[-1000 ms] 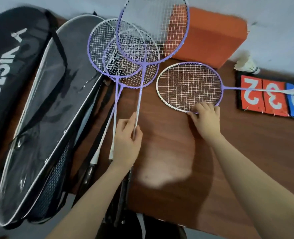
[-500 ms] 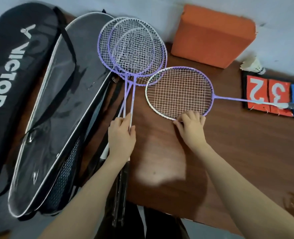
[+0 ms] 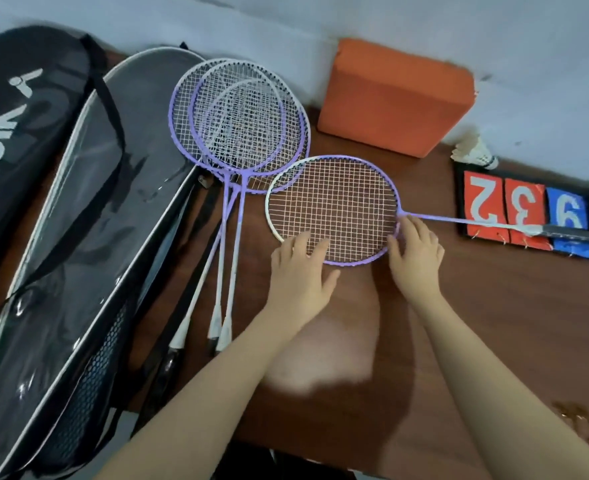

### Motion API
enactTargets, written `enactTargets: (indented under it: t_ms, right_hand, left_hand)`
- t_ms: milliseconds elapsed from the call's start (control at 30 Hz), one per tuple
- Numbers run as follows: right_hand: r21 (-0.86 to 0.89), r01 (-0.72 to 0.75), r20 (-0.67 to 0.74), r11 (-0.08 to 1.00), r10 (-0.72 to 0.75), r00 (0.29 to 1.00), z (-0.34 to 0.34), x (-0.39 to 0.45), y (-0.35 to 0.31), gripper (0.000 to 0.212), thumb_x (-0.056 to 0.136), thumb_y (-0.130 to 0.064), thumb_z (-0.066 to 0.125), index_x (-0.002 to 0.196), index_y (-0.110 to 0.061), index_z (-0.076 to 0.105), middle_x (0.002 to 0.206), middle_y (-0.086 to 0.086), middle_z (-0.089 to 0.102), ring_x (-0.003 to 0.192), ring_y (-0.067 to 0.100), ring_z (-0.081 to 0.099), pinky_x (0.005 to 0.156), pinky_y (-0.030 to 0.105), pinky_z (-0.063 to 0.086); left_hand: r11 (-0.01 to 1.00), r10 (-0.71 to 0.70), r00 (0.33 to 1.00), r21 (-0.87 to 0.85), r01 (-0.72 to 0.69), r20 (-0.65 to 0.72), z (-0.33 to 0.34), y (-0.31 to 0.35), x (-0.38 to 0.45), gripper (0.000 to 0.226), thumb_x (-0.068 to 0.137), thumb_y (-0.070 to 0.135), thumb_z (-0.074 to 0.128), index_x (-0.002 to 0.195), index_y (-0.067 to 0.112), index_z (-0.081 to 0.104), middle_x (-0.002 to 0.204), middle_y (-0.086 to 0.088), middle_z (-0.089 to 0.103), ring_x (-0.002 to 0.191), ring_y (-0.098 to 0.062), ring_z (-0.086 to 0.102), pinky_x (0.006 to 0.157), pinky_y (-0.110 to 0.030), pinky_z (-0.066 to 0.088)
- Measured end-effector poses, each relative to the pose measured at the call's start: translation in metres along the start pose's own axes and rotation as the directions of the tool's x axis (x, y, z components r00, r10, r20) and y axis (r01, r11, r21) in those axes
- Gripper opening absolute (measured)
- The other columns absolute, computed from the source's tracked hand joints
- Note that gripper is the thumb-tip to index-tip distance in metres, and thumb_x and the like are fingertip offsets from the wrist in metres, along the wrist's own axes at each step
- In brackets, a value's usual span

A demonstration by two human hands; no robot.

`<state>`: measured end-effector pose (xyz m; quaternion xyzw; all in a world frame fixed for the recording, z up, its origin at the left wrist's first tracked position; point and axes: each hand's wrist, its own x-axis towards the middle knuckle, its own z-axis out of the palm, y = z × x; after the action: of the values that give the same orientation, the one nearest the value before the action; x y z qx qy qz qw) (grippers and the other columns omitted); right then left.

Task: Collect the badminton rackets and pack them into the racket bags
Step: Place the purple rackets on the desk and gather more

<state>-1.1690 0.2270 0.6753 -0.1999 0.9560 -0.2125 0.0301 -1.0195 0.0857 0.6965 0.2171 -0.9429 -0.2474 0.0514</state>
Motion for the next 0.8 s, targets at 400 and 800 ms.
enactTargets:
  t_ms: [400, 800]
  right_hand:
    - [-0.285, 0.363, -0.008, 0.887, -0.381, 0.925, -0.027, 0.073, 0.063, 0.022, 0.086, -0.021, 0.043, 0.085, -0.012, 0.063, 0.078, 0.007, 0.059, 0.072, 0.033, 0.058, 0.082, 0.038, 0.023]
    - [-0.068, 0.498, -0.185, 0.865, -0.501, 0.845, -0.060, 0.016, 0.065, 0.017, 0.088, -0.020, 0.056, 0.089, -0.009, 0.068, 0.075, 0.005, 0.059, 0.067, 0.028, 0.055, 0.053, 0.033, 0.043]
  left_hand:
    - [0.922, -0.345, 0.938, 0.198, 0.332, 0.034, 0.053, 0.045, 0.018, 0.064, 0.086, 0.056, 0.049, 0.141, 0.034, 0.025, 0.152, -0.011, 0.015, 0.138, -0.043, 0.006, 0.108, -0.057, 0.014]
    - [0.877, -0.401, 0.912, -0.325, 0.353, -0.091, 0.036, 0.049, 0.016, 0.064, 0.084, 0.050, 0.057, 0.138, 0.022, 0.037, 0.147, -0.013, 0.021, 0.130, -0.033, 0.034, 0.103, -0.056, 0.033]
